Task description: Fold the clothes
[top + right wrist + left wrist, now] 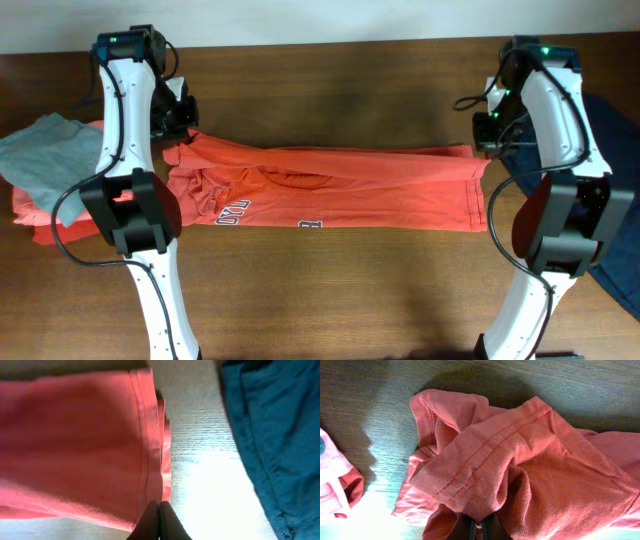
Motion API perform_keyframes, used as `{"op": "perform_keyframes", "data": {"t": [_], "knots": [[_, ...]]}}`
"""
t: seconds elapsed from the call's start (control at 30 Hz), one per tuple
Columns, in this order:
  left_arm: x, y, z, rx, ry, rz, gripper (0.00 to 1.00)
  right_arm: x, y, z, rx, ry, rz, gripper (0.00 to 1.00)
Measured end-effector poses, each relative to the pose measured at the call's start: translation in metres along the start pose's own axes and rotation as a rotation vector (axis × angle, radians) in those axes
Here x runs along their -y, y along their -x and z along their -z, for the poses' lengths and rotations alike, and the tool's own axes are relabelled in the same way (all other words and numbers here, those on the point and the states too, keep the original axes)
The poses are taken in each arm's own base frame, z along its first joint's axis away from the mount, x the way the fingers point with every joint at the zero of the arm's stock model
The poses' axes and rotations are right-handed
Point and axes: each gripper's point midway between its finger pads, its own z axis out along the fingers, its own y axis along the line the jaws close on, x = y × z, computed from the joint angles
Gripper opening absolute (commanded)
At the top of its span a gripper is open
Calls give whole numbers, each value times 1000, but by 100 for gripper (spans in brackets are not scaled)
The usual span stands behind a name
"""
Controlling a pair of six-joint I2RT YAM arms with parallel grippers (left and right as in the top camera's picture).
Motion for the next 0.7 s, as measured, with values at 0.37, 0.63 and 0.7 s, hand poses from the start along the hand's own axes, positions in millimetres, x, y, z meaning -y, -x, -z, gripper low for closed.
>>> {"op": "perform_keyframes", "data": {"t": [0.37, 0.63, 0.7], "knots": [[-12, -30, -38, -171, 47, 13, 1, 16, -7, -12, -28, 3, -39, 4], [-16, -41, -48, -222, 65, 6, 29, 16, -7, -12, -29, 3, -40, 5], [-19, -46, -53, -247, 82, 7, 29, 16, -7, -12, -29, 3, -40, 11]]}}
